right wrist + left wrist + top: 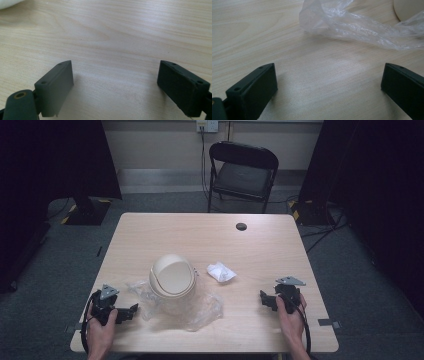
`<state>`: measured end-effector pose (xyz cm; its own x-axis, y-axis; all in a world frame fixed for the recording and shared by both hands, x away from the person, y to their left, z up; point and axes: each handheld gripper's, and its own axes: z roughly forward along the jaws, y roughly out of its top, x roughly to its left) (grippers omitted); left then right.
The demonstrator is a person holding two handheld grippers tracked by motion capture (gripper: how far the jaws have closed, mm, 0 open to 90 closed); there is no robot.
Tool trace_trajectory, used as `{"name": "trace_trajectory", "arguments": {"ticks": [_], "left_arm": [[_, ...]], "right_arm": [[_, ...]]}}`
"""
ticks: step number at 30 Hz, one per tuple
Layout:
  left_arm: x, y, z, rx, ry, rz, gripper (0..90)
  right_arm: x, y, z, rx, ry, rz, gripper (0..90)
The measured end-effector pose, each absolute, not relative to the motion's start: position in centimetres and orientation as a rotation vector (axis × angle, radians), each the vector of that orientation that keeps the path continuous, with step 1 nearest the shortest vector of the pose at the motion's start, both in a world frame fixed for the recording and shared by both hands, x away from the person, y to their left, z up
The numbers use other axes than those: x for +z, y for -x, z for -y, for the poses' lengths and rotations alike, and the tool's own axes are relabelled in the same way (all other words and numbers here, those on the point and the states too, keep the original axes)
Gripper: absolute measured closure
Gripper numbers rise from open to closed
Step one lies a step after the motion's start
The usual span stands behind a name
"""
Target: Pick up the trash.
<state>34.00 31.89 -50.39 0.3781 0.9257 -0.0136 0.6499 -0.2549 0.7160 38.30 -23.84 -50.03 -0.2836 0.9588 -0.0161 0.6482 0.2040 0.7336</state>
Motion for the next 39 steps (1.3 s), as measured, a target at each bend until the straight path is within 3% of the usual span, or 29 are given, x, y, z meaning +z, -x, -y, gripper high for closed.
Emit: {"name": "trace_trajectory", "arguments": {"ticks": [9,39], "left_arm": [[-50.4,-34.0,-31.9,0.553,-2.000,-1.352,0.0],[-50.4,-34.0,-31.9,0.553,-2.000,-1.352,0.0]], "right_arm": [[-49.5,-37.9,23.5,0.841,-1.508,-2.009,17.1],[-45.1,-37.7,16.1,1.067,-1.228,-2.244,14.5]]}}
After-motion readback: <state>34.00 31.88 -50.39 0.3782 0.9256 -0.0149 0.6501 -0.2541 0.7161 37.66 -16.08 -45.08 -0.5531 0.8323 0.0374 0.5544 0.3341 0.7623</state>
